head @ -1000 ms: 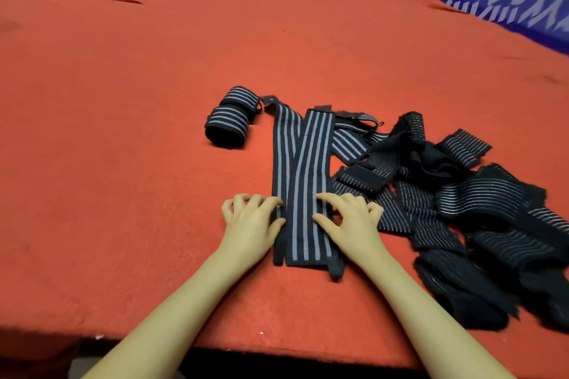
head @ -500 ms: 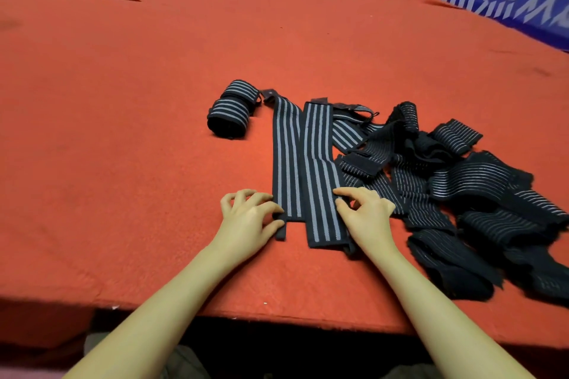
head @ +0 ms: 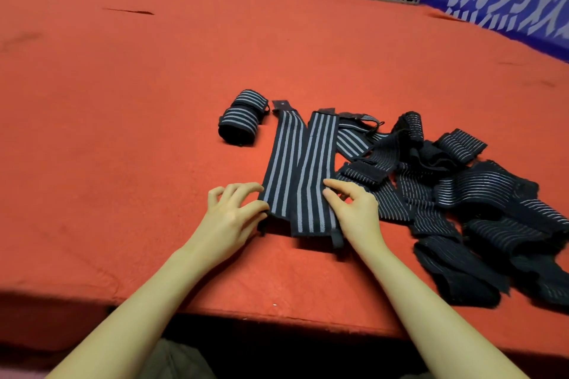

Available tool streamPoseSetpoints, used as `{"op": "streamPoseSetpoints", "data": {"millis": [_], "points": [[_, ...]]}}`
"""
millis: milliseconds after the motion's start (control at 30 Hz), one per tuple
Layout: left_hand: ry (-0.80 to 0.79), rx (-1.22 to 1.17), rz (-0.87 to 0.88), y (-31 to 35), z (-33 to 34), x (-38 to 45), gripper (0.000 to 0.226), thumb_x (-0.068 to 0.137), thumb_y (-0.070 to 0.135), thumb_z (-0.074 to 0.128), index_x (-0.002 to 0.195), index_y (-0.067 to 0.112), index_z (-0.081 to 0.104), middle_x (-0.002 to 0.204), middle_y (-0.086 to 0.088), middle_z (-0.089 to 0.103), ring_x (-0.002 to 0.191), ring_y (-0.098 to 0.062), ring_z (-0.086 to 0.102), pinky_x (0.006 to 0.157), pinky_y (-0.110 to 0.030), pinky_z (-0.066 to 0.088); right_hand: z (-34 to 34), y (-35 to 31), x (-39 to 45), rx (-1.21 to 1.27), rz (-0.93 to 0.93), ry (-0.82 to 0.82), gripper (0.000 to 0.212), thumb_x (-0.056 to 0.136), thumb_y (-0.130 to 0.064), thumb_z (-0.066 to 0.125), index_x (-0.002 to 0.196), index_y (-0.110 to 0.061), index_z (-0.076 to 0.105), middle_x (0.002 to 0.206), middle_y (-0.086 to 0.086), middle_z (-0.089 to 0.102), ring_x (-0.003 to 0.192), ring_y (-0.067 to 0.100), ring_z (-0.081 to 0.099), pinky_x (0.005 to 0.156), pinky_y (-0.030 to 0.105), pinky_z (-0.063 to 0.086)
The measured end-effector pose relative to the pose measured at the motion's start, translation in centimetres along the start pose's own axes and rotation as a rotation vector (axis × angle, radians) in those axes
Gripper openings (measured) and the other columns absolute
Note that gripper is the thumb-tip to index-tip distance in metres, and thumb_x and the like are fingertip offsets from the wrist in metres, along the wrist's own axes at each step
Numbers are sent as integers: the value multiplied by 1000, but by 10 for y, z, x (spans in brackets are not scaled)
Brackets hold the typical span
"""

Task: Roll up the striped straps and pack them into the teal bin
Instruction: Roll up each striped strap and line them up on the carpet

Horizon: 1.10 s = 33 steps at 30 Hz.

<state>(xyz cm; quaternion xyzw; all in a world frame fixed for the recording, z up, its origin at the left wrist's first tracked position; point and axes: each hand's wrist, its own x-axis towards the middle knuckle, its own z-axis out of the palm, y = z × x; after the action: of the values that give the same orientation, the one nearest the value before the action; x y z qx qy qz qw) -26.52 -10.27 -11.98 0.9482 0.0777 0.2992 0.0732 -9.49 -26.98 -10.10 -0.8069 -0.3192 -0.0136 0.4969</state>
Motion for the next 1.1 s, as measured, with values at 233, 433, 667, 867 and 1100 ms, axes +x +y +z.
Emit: {"op": "streamPoseSetpoints", "data": {"millis": [233, 433, 667, 867, 1100], "points": [[-248, -76, -49, -4, -2, -20, 26, 90, 39, 38, 97, 21, 56, 113, 7, 61, 109, -14, 56, 92, -30, 25, 12, 4, -7, -487, 4, -183, 22, 92, -36, 58, 108, -27, 71, 106, -8, 65, 108, 16, 49, 77, 28, 14], [-241, 42, -61, 9, 1, -17, 40, 90, 52, 36, 92, 22, 62, 93, 9, 61, 90, -14, 58, 88, -33, 31, 8, 5, -14, -301, 1, -182, 11, 90, -26, 63, 94, -28, 73, 98, -7, 68, 100, 14, 53, 82, 31, 21], [-164, 35, -113, 25, 5, 4, 35, 91, 44, 38, 100, 20, 62, 96, 8, 63, 90, -16, 59, 81, -32, 39, -2, 6, 5, -384, -99, -163, 26, 93, -32, 58, 117, -29, 66, 98, -6, 52, 100, 14, 43, 77, 26, 14], [-205, 24, -80, 47, 26, 55, 36, 91, 37, 39, 110, 17, 62, 105, 2, 62, 96, -22, 60, 83, -34, 40, -20, 21, 53, -530, -109, -127, 24, 95, -25, 53, 113, -19, 67, 112, 0, 54, 112, 22, 42, 81, 29, 17], [-289, -4, -73, 47, 57, 120, 36, 98, 32, 43, 129, 16, 50, 127, 0, 52, 117, -21, 46, 99, -33, 28, -38, 45, 142, -896, -289, -97, 34, 95, -19, 49, 128, -13, 56, 134, 3, 52, 125, 24, 44, 96, 39, 20]]}}
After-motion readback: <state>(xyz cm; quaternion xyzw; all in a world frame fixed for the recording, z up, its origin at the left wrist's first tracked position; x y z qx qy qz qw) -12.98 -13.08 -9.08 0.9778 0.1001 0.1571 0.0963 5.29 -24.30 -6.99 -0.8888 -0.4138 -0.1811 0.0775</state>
